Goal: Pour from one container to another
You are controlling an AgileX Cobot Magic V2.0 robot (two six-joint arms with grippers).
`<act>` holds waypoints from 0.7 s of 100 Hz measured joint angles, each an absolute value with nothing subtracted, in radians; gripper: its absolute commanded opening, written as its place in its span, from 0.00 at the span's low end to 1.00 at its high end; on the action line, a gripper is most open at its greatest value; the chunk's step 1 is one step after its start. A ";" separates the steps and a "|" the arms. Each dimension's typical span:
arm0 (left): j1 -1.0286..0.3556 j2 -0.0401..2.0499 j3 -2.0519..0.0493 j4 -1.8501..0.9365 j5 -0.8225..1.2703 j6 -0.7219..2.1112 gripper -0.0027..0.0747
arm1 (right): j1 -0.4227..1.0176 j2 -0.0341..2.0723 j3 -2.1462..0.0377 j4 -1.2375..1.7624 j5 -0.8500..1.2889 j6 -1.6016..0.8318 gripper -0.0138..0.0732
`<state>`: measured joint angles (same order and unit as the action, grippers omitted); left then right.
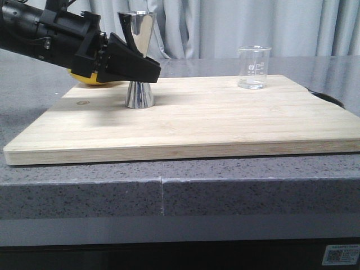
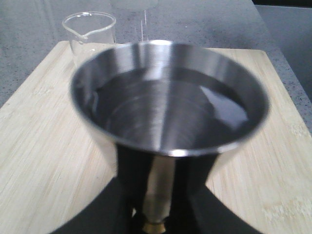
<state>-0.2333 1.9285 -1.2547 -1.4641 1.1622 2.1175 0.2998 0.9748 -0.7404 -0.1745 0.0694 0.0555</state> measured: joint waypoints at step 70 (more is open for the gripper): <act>-0.233 1.929 -1.255 -1.464 1.162 2.109 0.11 | 0.300 0.975 -0.740 -0.175 0.069 0.055 0.59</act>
<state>-0.2333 1.9285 -1.2547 -1.4641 1.1622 2.1088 0.2998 0.9748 -0.7404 -0.1745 0.0694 0.0555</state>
